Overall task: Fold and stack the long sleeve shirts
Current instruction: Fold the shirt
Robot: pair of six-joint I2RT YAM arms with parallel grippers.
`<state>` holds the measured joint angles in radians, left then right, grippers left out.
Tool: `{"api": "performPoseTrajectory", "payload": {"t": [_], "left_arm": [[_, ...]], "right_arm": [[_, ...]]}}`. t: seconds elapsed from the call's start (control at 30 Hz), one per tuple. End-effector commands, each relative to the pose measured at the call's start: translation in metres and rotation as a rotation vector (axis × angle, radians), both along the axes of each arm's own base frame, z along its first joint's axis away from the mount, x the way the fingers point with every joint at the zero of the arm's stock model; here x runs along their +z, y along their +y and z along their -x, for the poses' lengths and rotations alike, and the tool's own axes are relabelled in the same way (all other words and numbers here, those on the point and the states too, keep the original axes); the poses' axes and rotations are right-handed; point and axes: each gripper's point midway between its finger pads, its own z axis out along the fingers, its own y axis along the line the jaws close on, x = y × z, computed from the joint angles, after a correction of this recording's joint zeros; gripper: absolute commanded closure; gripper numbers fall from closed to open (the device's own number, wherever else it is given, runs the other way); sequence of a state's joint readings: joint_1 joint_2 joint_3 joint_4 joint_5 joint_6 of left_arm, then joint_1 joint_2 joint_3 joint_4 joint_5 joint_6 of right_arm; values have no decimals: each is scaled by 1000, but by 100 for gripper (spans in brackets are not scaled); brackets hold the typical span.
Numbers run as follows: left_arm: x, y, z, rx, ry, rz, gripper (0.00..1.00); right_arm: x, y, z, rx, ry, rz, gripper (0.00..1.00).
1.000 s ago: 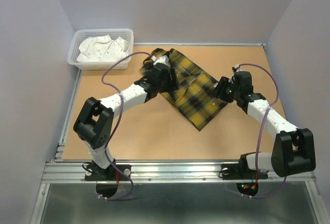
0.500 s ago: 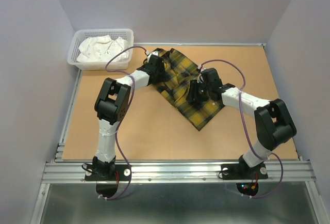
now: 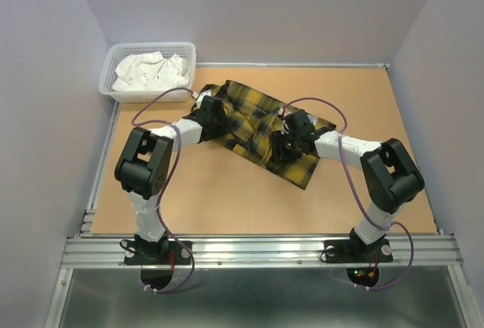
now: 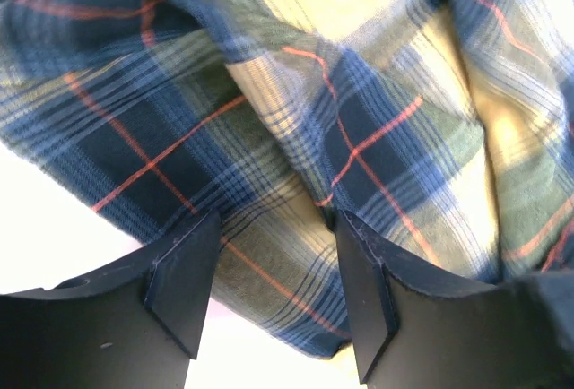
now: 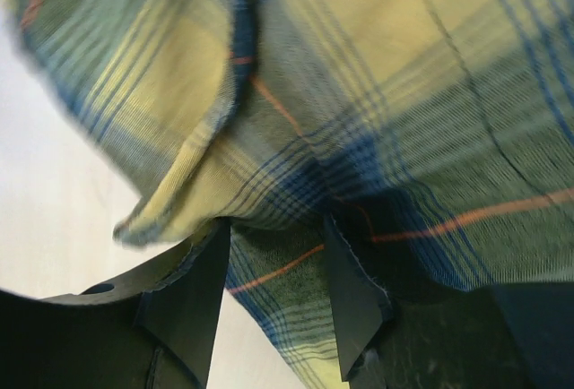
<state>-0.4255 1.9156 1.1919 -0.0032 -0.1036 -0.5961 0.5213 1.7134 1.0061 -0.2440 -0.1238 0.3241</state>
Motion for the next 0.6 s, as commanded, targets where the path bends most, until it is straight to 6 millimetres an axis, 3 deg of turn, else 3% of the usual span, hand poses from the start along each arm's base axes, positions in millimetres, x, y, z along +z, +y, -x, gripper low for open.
{"api": "performPoseTrajectory", "payload": {"t": [0.0, 0.03, 0.07, 0.17, 0.2, 0.23, 0.37, 0.47, 0.57], "left_arm": [[-40, 31, 93, 73, 241, 15, 34], [-41, 33, 103, 79, 250, 28, 34], [-52, 42, 126, 90, 288, 17, 34], [-34, 54, 148, 137, 247, 54, 34], [-41, 60, 156, 155, 268, 37, 34], [-30, 65, 160, 169, 237, 41, 34], [13, 64, 152, 162, 106, 90, 31], [55, 54, 141, 114, -9, 133, 30], [86, 40, 132, 66, -81, 167, 32]], "right_arm": [[-6, -23, 9, 16, -5, 111, 47], [-5, -22, 7, 19, -7, 114, 47], [-2, -19, 6, 32, -9, 102, 46], [13, -5, -2, 55, -28, 53, 45], [17, -3, -5, 58, -36, 44, 45], [30, 1, -12, 58, -67, 28, 43], [70, 7, -26, 43, -161, -13, 41], [99, 15, -27, 53, -202, -76, 45], [103, 25, -21, 61, -172, -136, 53]]}}
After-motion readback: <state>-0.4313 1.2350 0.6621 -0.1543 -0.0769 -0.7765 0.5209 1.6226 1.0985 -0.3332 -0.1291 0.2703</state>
